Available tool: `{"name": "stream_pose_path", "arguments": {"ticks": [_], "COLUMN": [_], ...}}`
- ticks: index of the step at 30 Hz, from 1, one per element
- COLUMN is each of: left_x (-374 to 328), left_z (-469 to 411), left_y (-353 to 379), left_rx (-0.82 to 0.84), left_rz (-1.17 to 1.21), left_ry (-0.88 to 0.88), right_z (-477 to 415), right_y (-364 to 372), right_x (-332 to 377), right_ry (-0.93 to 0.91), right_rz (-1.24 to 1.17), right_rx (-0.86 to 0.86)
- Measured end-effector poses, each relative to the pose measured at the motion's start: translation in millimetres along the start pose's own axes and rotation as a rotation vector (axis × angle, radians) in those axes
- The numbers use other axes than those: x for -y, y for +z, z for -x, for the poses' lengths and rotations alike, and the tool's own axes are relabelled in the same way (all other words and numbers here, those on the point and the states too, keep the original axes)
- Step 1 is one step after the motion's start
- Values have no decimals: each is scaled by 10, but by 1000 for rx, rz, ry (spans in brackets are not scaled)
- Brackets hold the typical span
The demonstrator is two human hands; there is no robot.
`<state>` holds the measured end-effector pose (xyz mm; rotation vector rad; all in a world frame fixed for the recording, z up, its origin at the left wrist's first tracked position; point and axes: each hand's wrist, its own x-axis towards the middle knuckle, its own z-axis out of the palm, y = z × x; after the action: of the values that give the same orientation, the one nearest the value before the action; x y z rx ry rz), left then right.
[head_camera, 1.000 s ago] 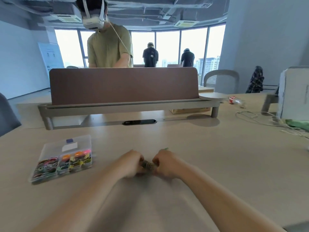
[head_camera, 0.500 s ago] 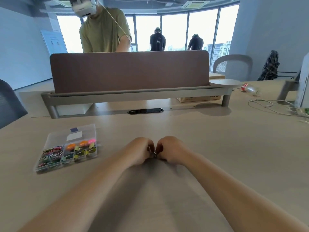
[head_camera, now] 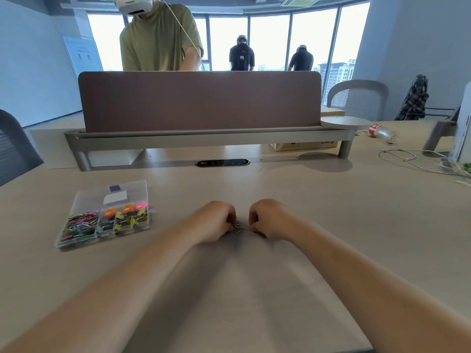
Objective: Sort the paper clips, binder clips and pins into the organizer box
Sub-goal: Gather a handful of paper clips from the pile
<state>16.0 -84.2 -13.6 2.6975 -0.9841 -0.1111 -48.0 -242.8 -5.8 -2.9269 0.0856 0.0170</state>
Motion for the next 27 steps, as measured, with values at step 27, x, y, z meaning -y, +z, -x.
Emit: {"name": "stream_pose_path", "arguments": {"ticks": [27], "left_x": [-229], "left_z": [19], "left_y": [62], "left_rx": [-13], "left_rz": [45], "left_ry": [-45], "right_z": [4], "right_y": [-33], "right_x": [-26], "right_ry": [3], "right_rz": [30], "right_rx": [28]}}
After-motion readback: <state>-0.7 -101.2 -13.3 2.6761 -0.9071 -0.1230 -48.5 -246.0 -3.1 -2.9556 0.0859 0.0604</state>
